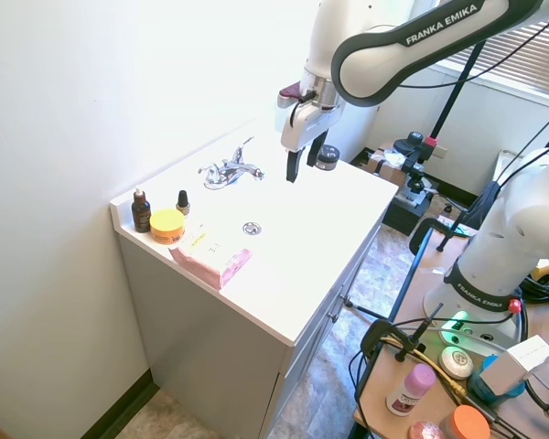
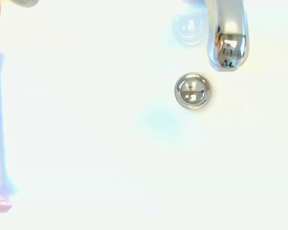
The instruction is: Turn on the hot water
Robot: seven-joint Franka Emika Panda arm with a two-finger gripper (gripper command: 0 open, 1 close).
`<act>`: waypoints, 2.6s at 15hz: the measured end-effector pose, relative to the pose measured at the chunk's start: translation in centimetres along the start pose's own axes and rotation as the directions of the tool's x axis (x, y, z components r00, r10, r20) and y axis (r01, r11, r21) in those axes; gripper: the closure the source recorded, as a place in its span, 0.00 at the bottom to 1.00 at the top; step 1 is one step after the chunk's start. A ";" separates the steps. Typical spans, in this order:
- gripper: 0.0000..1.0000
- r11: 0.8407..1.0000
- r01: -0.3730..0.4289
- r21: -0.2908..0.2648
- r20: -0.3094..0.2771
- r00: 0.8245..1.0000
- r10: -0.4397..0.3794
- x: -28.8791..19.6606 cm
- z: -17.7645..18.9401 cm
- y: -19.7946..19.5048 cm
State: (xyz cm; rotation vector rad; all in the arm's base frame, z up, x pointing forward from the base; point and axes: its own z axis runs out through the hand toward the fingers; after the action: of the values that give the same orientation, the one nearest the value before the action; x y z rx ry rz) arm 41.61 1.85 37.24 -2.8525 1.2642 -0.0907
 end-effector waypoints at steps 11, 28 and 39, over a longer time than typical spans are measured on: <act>0.00 0.961 -0.265 0.080 -0.294 0.915 0.277 3.5 1.5 -8.9; 0.00 0.930 -0.339 0.138 -0.435 0.823 0.365 5.2 8.8 -19.1; 0.00 0.913 -0.384 0.141 -0.379 0.831 0.408 3.7 10.9 -14.2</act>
State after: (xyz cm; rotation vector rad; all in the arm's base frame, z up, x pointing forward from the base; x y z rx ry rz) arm 55.26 8.59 27.16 -2.5276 1.8626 -0.7238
